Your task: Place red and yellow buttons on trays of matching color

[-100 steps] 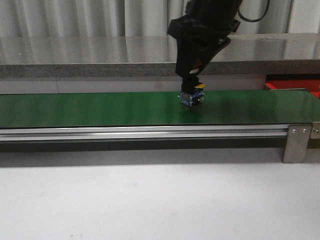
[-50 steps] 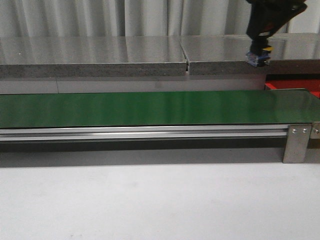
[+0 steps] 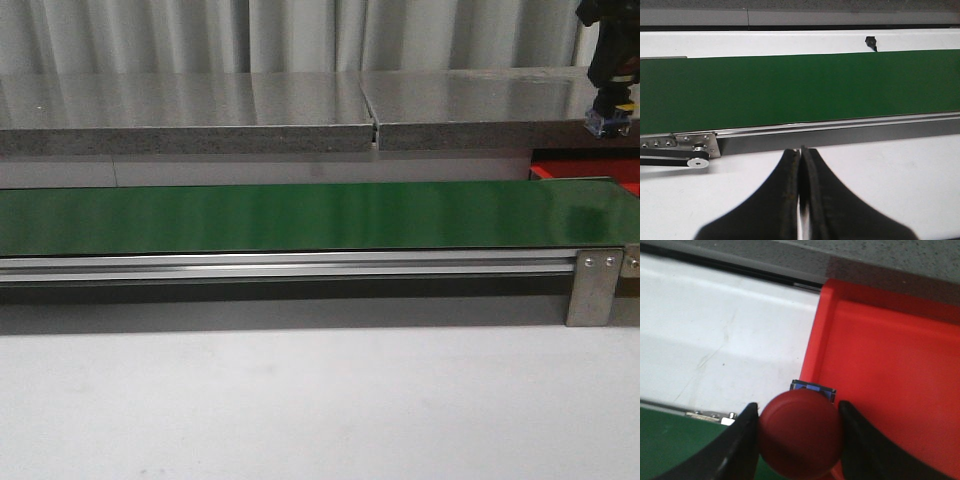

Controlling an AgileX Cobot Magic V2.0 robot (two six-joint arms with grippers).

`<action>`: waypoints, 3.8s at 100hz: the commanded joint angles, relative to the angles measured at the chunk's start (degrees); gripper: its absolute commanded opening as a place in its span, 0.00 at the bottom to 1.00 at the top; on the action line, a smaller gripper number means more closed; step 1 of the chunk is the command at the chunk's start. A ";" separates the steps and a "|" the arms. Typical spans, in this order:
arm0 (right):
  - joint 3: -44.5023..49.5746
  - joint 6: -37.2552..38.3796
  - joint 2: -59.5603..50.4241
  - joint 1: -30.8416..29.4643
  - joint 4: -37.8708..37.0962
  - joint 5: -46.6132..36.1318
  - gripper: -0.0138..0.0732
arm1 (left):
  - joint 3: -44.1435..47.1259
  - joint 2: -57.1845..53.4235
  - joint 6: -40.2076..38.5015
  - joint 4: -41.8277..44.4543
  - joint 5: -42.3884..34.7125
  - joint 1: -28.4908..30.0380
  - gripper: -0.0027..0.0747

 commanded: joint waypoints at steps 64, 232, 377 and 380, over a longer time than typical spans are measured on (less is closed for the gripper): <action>-1.66 8.02 7.43 -3.66 5.16 -13.38 0.29 | -1.45 0.15 -0.11 -0.81 -3.93 -0.36 0.01; 15.94 5.00 -17.15 4.24 -6.84 -14.81 0.09 | -1.45 0.15 -0.11 -0.81 -3.93 -0.36 0.01; 70.01 4.99 -84.44 5.05 -7.04 -22.52 0.08 | -2.09 2.55 -1.49 1.87 -8.52 -0.24 0.01; 70.01 4.99 -84.44 5.05 -7.04 -22.39 0.08 | -2.85 3.58 -2.87 2.30 -8.52 0.03 0.01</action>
